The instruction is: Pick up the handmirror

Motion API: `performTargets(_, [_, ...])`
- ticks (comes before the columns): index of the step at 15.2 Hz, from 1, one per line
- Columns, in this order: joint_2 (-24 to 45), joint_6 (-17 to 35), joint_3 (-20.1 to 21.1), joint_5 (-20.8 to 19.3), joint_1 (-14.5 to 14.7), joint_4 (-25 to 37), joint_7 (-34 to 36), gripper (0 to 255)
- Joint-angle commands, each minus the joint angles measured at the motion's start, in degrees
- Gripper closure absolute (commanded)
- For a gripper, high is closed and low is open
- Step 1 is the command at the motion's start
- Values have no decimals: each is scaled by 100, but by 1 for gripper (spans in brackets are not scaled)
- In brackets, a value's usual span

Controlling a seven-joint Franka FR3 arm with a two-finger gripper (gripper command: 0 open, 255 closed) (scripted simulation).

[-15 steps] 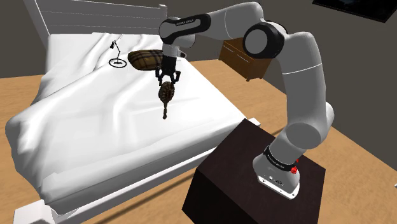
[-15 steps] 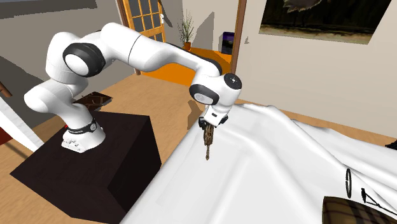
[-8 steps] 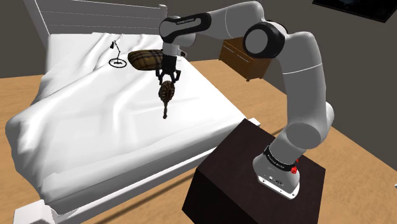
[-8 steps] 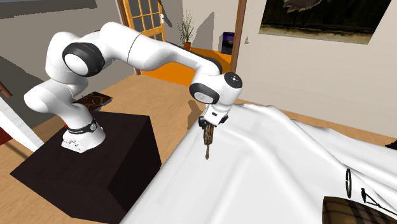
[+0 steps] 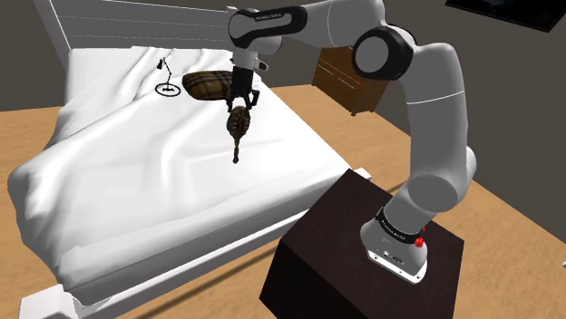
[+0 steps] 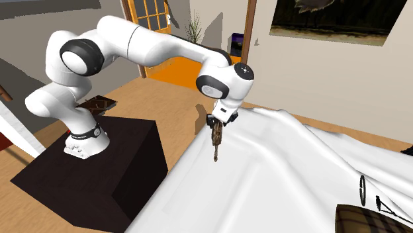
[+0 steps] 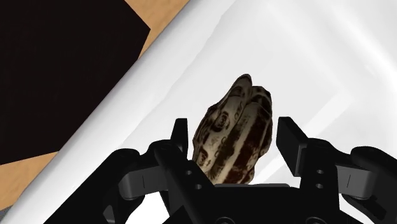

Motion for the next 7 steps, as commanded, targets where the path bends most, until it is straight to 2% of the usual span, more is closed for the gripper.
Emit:
performTargets(1, [-25, -141, 5, -4, 6, 125, 46, 255])
performTargets(7, [-109, -397, 10, -8, 0, 305, 110, 255])
